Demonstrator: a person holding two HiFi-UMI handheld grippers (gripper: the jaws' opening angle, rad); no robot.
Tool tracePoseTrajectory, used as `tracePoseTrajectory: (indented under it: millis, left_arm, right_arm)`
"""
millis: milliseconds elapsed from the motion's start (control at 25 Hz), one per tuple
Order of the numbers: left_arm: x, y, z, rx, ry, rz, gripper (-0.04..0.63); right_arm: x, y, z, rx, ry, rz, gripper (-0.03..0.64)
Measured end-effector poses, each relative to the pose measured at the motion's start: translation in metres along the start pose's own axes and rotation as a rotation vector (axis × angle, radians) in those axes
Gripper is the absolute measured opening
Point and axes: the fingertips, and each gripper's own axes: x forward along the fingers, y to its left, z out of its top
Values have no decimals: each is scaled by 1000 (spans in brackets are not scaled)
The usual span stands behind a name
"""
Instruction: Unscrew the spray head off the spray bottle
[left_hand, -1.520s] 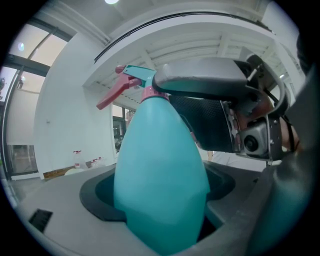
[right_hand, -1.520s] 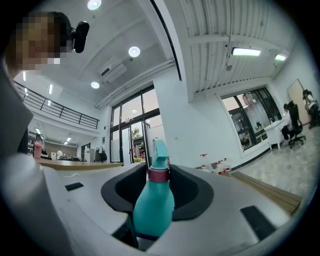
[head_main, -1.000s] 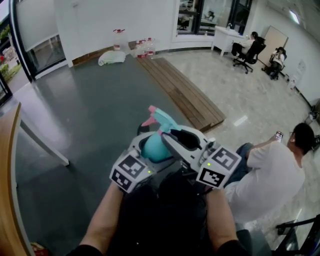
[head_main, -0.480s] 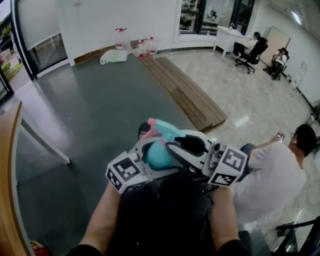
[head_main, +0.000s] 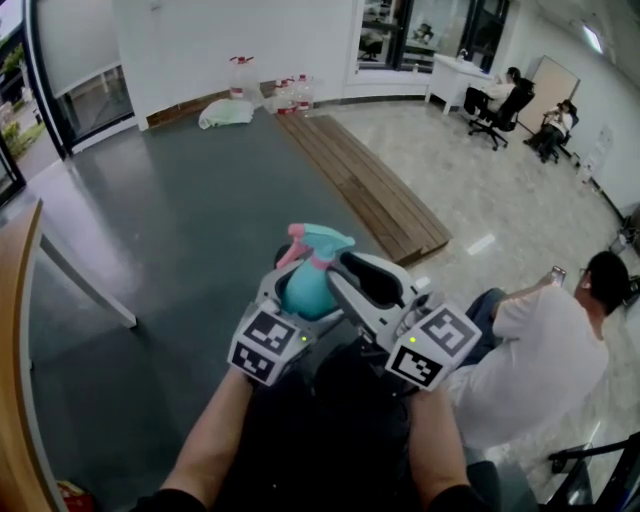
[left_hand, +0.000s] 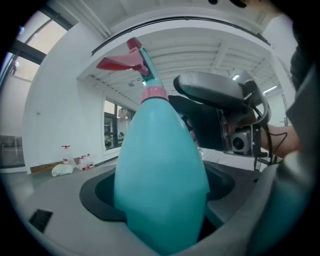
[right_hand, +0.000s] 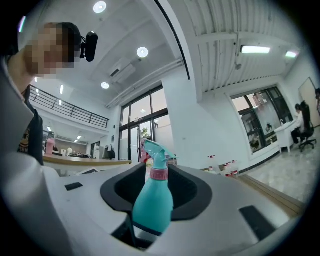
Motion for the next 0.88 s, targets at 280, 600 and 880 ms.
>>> tracePoseTrajectory:
  millis: [280,600,880]
  left_arm:
    - [0,7,2,6,6,79,442]
    - [1,3,-1,14,15,115,442]
    - [0,-7,2,31,11,15,442]
  right_arm:
    - [15,-1,0,44,15,-74,198]
    - [19,-5,-4,67,35,-124,134]
    - [13,-3,-5,30,59,-56,132]
